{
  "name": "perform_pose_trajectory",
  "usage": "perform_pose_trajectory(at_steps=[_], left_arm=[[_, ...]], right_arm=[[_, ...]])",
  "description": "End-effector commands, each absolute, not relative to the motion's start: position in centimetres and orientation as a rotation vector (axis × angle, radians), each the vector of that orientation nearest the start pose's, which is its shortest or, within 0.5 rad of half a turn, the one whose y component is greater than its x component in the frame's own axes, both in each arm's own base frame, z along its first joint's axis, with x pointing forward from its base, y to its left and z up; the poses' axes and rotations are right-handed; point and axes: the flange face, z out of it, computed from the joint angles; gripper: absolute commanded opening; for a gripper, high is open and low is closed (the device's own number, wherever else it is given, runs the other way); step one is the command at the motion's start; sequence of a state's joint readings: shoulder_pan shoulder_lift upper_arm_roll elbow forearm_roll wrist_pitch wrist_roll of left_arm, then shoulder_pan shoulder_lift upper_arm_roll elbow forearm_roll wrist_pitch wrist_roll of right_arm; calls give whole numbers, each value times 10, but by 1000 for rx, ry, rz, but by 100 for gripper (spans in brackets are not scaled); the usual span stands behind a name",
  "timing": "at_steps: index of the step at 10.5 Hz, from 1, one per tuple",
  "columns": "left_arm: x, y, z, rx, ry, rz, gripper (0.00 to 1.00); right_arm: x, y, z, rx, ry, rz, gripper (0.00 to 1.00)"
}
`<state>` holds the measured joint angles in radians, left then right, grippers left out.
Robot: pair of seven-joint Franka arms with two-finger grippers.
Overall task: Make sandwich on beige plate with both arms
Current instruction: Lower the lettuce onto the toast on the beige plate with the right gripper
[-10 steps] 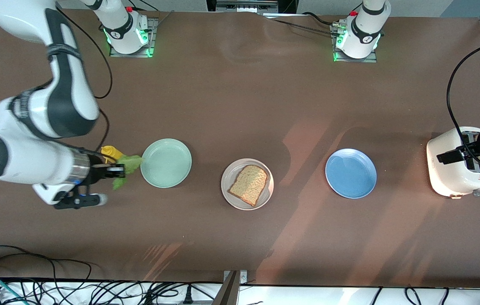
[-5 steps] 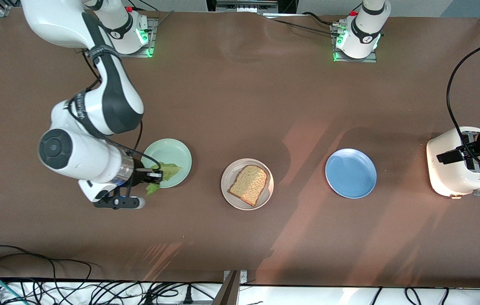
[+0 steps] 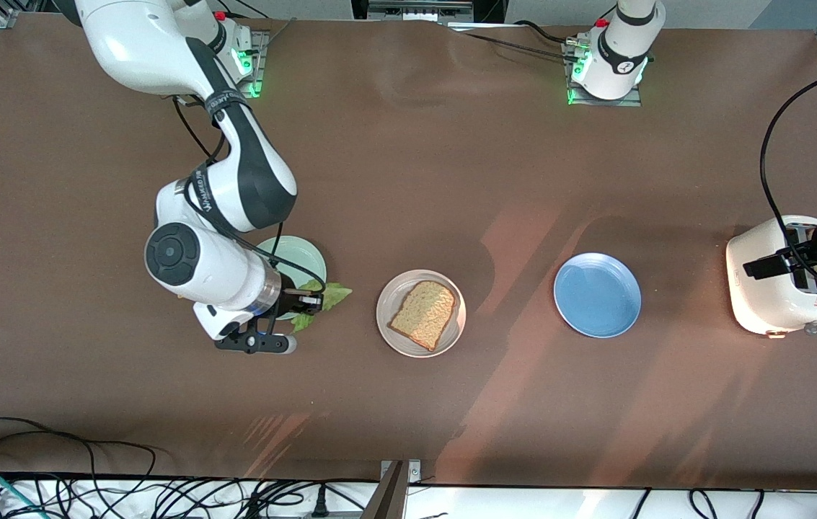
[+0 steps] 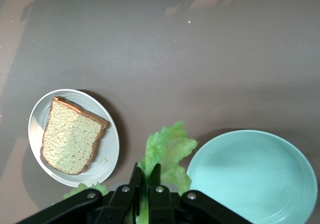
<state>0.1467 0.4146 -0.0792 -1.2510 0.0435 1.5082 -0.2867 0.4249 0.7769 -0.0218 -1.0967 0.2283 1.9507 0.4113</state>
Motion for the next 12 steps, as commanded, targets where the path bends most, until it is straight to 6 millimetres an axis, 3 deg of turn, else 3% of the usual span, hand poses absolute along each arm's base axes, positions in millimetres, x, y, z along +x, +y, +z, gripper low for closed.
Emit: perform_pose_trajectory(at_steps=[1,7,9,12], left_arm=[[654,60,521,-3036,-532,235,100],[654,60,521,-3036,-532,235,100],[654,60,520,-3036,-531,237,100],[654,60,521,-3036,-532,235,100]], right_arm=[[691,369,342,-2881,247,-56,0],[648,474,266,-2792,555,-203,0],[640,489,245,-2748,597,-236,0],[632,496,220,-2755,603,-233,0]])
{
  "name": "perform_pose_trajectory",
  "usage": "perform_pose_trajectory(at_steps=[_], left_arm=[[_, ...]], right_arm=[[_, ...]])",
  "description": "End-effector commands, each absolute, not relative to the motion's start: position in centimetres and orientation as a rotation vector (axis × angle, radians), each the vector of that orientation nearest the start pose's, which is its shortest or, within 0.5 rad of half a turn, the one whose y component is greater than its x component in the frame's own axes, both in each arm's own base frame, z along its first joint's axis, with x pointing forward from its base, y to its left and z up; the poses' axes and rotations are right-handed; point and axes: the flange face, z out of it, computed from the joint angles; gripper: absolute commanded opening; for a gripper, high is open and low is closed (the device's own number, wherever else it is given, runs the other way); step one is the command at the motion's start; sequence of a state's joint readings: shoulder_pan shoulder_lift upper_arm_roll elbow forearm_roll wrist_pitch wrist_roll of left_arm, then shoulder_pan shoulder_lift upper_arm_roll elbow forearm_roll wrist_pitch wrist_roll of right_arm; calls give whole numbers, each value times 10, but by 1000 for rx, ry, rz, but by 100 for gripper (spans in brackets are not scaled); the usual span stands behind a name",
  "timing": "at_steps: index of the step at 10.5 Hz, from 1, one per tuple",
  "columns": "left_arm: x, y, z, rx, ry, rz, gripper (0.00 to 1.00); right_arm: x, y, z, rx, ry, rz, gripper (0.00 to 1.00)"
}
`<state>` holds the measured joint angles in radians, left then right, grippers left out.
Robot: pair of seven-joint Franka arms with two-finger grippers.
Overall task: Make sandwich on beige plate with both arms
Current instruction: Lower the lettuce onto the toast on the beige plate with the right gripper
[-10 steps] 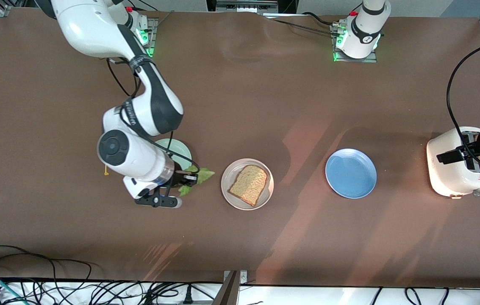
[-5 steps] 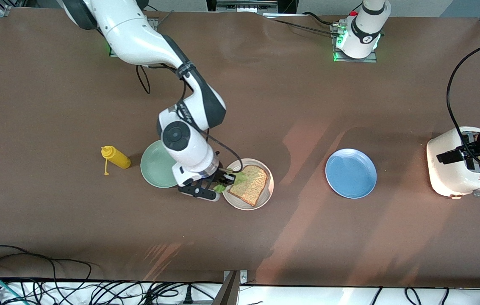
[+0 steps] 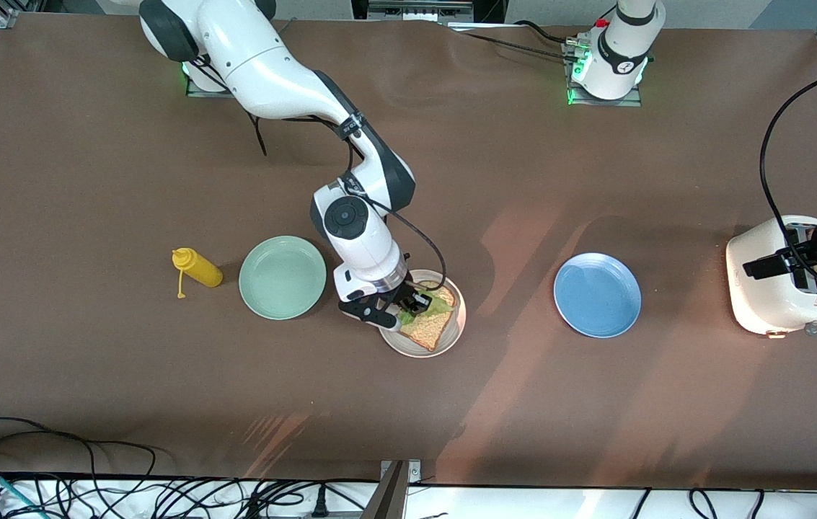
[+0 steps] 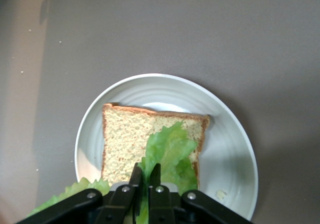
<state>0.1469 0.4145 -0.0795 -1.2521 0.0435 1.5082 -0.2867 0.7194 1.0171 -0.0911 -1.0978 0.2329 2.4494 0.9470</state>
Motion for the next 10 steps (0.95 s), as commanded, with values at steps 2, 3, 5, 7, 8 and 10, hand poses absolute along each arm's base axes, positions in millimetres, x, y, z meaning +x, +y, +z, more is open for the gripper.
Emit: perform_pose_trajectory(at_steps=[2,3,5,7,8,10], left_arm=[[654,61,521,-3035,-531,235,100],[654,60,521,-3036,-532,235,100],[654,60,521,-3036,-534,235,100],[654,60,521,-3036,-534,235,100],[654,60,521,-3037,-529,235,100],[654,60,521,-3037,-529,235,100]], right_arm=[[632,494,217,-2767,588,-236,0],[630,494,211,-2775,583,-230,0],[630,492,207,-2793,576,-216,0],[628,476,197,-2910,605,-96,0],[625,472,192,-2951,601,-42,0],[620,467,187,-3006,603,46,0]])
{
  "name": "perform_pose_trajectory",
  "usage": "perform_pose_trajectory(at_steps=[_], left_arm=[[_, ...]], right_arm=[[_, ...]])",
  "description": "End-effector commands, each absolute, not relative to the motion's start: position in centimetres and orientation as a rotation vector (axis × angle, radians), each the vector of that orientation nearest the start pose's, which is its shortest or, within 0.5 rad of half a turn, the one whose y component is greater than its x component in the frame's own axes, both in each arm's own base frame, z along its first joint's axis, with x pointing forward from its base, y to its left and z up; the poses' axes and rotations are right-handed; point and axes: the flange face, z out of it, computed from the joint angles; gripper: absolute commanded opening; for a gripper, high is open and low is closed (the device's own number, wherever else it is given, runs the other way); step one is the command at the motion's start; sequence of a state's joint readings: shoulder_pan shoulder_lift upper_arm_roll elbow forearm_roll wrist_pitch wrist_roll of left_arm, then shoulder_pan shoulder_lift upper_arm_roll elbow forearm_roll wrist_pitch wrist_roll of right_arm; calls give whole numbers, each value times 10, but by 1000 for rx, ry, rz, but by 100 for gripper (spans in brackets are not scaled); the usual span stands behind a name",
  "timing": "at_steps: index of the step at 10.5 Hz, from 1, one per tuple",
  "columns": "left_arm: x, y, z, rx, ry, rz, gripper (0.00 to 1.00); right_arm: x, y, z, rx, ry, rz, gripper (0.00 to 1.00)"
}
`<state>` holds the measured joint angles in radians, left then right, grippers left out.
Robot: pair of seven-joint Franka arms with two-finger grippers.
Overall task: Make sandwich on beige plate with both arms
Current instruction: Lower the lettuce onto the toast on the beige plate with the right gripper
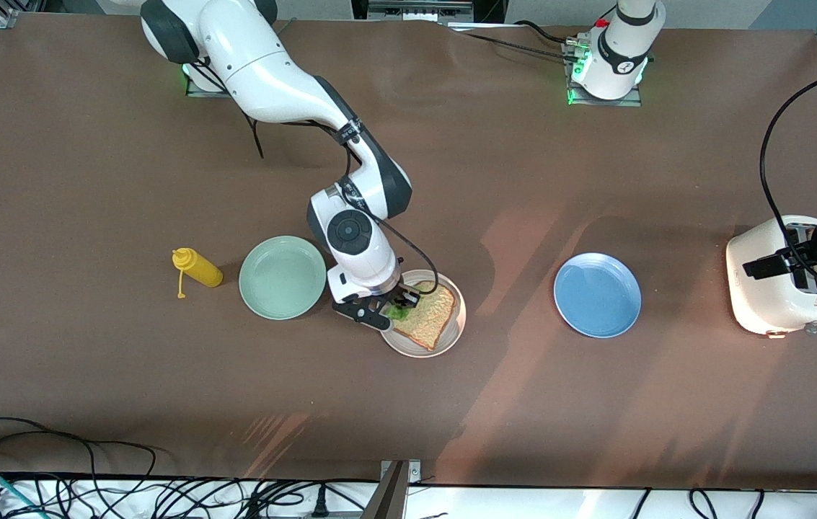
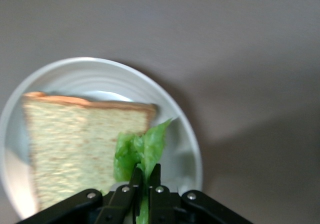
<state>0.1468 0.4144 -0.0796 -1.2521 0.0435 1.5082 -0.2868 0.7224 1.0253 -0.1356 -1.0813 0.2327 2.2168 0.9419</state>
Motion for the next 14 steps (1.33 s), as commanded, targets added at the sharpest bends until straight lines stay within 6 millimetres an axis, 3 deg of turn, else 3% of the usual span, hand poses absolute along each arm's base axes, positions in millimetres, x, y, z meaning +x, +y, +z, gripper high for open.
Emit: perform_pose_trajectory(at_steps=[1,7,10,12,14], left_arm=[[654,60,521,-3036,-532,235,100],[654,62,520,-3040,-515,238,100],[654,62,519,-3054,-422,242,100],[655,62,519,-3057,-408,242,100],[655,63,519,-3054,-412,242,100]], right_arm=[[619,468,187,-2999,602,41,0],[621,480,189,-2924,602,-47,0],[615,494,207,-2890,568,-59,0],[610,499,218,-2890,567,-37,0],[601,500,215,-2925,612,44,0]])
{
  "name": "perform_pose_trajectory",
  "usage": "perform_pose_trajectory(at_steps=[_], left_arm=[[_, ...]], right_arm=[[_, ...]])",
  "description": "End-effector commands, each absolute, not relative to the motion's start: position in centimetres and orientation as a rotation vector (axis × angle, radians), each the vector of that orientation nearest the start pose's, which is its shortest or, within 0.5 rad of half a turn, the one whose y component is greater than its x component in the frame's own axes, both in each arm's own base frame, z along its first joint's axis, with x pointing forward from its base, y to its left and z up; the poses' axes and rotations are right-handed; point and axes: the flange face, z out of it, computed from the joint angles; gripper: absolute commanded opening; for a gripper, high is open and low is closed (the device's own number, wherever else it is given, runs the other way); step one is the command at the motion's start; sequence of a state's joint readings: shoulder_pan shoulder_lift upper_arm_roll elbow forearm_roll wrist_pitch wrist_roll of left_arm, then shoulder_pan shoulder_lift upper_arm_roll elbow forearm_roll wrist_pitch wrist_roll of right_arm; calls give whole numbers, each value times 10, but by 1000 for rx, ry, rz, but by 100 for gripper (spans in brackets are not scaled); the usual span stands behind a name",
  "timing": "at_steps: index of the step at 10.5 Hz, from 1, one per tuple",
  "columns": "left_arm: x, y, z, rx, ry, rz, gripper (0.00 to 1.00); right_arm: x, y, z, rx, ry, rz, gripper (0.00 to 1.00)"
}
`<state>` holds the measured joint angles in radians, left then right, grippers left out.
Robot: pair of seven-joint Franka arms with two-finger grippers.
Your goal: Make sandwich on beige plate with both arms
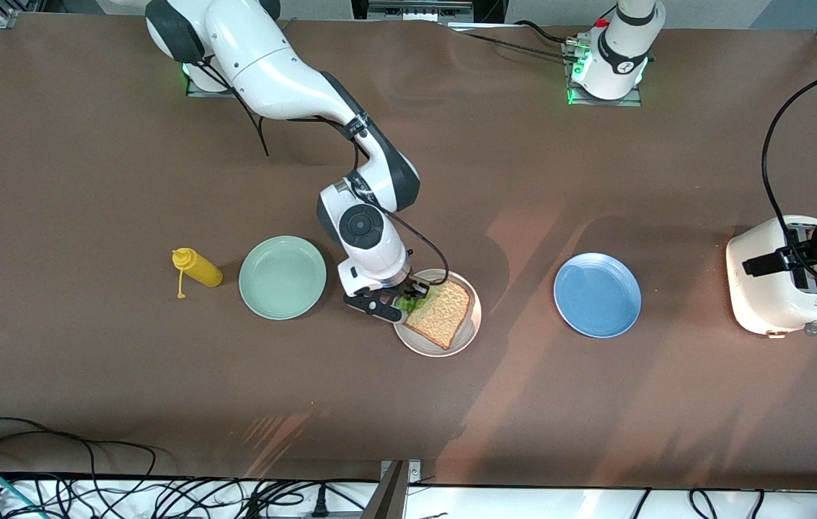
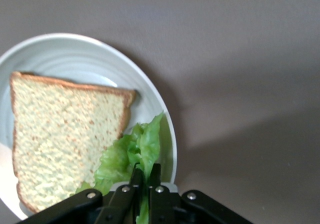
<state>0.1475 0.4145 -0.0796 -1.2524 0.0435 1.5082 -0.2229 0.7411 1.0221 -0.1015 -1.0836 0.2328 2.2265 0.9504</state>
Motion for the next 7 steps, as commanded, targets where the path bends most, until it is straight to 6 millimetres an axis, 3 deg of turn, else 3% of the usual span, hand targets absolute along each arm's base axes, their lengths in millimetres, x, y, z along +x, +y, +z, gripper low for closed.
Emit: perform_pose_trajectory(at_steps=[1,3,4,5,7], left_arm=[[656,63,518,-3055,-410,242,100],[655,66,519,-3055,-410,243,100],[654,75,519,-3061,-392,244,100],[653,81,519,-3069,-338,247,100],[648,114,521,-3072,-361,243,100]], right_arm=[[598,503,212,-2921,651,49,0],[594,508,212,-2915,690,60,0],[593,509,214,-2913,739,81,36],[592,509,218,-2918,744,81,99],[593,510,239,-2906,745,91,100]])
